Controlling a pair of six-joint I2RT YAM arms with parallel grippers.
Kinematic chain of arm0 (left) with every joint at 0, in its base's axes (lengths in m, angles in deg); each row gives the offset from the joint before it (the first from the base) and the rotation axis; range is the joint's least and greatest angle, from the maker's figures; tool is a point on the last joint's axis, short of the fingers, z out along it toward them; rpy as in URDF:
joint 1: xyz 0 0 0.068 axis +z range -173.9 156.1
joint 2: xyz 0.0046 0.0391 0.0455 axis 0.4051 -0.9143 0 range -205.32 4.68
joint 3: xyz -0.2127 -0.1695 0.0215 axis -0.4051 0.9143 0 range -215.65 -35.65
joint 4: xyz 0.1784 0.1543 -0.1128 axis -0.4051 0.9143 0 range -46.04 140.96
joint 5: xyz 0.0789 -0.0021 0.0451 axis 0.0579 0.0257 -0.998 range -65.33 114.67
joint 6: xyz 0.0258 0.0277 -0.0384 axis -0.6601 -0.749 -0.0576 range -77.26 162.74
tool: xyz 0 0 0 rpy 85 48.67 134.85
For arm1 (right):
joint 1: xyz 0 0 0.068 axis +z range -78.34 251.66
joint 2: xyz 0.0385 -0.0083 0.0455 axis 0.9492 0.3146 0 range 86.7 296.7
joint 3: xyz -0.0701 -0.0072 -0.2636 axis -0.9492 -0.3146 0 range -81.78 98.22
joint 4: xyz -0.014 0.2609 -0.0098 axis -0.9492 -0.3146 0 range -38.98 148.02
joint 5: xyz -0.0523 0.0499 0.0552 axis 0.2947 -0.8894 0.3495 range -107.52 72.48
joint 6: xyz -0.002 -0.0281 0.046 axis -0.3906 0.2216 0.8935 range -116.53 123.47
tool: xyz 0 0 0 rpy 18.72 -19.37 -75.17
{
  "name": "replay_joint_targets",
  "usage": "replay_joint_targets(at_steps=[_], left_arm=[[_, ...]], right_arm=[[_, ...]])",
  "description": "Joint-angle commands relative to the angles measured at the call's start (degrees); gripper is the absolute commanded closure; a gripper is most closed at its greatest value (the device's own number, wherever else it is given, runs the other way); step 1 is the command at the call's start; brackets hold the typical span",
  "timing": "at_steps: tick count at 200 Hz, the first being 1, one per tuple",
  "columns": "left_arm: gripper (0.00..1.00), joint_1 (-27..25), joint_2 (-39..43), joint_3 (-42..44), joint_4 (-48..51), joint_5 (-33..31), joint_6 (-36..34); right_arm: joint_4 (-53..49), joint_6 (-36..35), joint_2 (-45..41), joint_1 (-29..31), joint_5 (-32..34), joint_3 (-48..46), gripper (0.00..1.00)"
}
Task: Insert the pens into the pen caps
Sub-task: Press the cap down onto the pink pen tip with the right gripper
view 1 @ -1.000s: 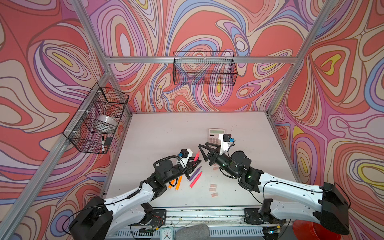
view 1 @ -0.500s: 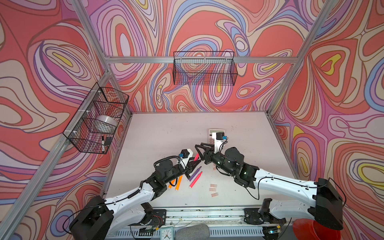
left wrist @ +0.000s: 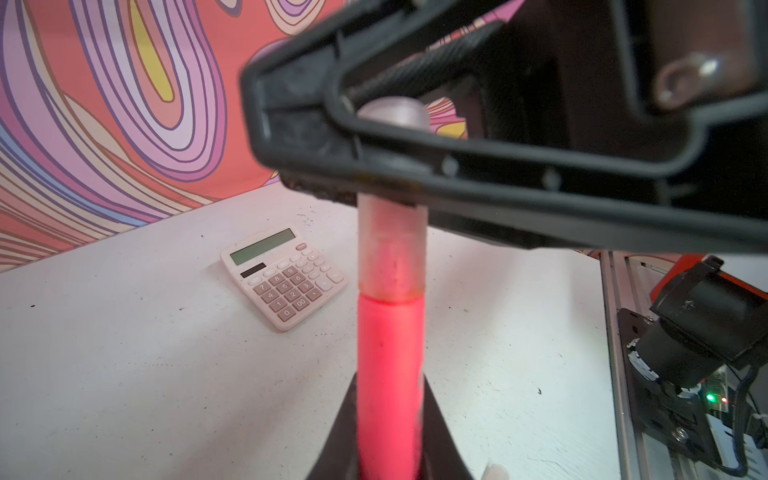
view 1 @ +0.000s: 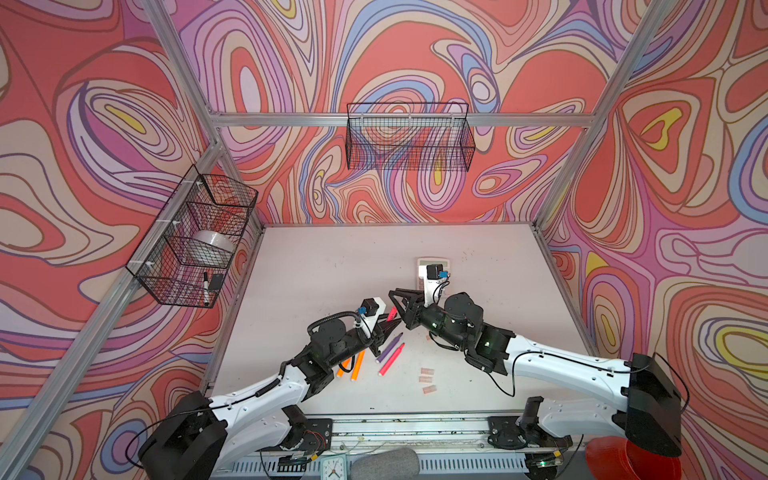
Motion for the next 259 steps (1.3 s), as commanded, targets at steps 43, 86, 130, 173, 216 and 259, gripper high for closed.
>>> replay_joint_targets(at_steps=[43, 86, 130, 173, 216, 259], left_arm=[[1.0, 0.3, -0.8, -2.4, -1.9, -6.4, 0.1], [1.0, 0.3, -2.7, -6.1, -3.4, -7.7, 0.0], [1.0, 0.3, -3.6, -10.6, -4.3, -11.1, -2.0], [1.0, 0.9, -5.4, -15.7, -6.8, -15.1, -3.5], [1.0, 2.2, -5.1, -19.3, -7.7, -15.6, -3.1], [1.0, 3.9, -4.3, -23.3, -6.6, -14.5, -2.8]], right_arm=[[-2.5, -0.3, 0.8, 0.5, -1.1, 0.4, 0.97], [-2.4, -0.2, -1.0, 0.5, -2.8, -2.1, 1.0], [-4.5, 0.1, 0.1, 0.8, -3.7, -1.9, 1.0], [-5.8, -0.4, 2.7, 2.1, -3.7, -1.3, 1.0], [-6.1, -1.2, 4.0, 2.9, -3.7, -2.3, 1.0], [-5.1, -2.2, 3.8, 3.5, -4.5, -4.6, 1.0]])
